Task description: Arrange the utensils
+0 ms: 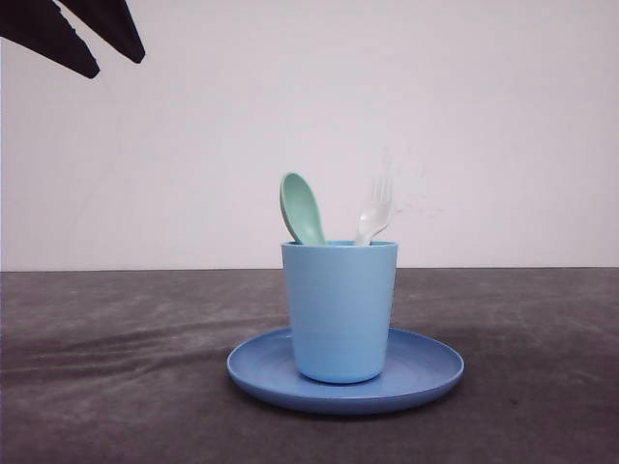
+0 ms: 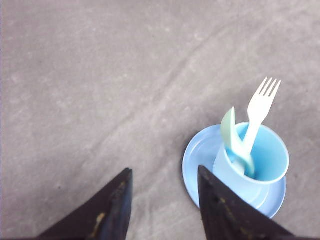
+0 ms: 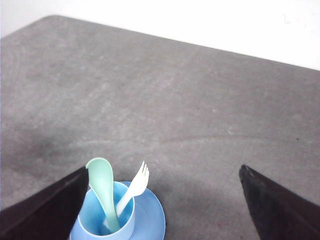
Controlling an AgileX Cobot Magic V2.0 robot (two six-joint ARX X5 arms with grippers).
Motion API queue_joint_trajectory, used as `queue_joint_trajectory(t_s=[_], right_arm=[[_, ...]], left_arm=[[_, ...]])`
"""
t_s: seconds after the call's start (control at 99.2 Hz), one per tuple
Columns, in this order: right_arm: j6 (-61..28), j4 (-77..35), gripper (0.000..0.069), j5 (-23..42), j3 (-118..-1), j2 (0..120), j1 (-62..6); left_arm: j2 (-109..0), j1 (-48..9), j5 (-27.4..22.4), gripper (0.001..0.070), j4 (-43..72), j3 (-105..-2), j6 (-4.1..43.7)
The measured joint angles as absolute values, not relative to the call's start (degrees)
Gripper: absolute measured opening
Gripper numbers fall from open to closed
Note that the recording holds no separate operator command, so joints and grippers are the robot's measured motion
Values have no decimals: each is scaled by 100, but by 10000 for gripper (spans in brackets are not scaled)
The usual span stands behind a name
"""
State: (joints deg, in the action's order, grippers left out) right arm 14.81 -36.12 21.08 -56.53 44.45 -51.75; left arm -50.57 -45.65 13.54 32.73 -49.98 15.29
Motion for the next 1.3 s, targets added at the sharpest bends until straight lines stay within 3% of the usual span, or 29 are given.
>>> queue_joint_trajectory(t_s=[0.081, 0.121, 0.182, 0.282, 0.383, 0.534, 1.301], right_arm=[[1481, -3647, 602, 2115, -5653, 4462, -5175], [1483, -3649, 566, 2119, -5653, 4462, -5175], [1481, -3651, 419, 2126, -5653, 4460, -5175], [1400, -3669, 136, 2189, -5653, 4460, -5175], [1345, -3669, 32, 2268, -5653, 4462, -5175], [1330, -3621, 7, 2272, -5653, 4460, -5175], [1330, -3610, 6, 2272, -5653, 4460, -5175]], left_arm=[[-5057, -4565, 1354, 240, 3205, -4998, 1573], [-5057, -4565, 1354, 237, 3183, -4998, 1592], [-5057, -4565, 1354, 211, 3183, -4998, 1594], [-5057, -4565, 1354, 68, 3181, -4998, 1614], [-5057, -4565, 1354, 28, 3183, -4998, 1638], [-5057, -4565, 1363, 22, 3183, -4998, 1675], [-5057, -4565, 1404, 23, 3253, -4998, 1555]])
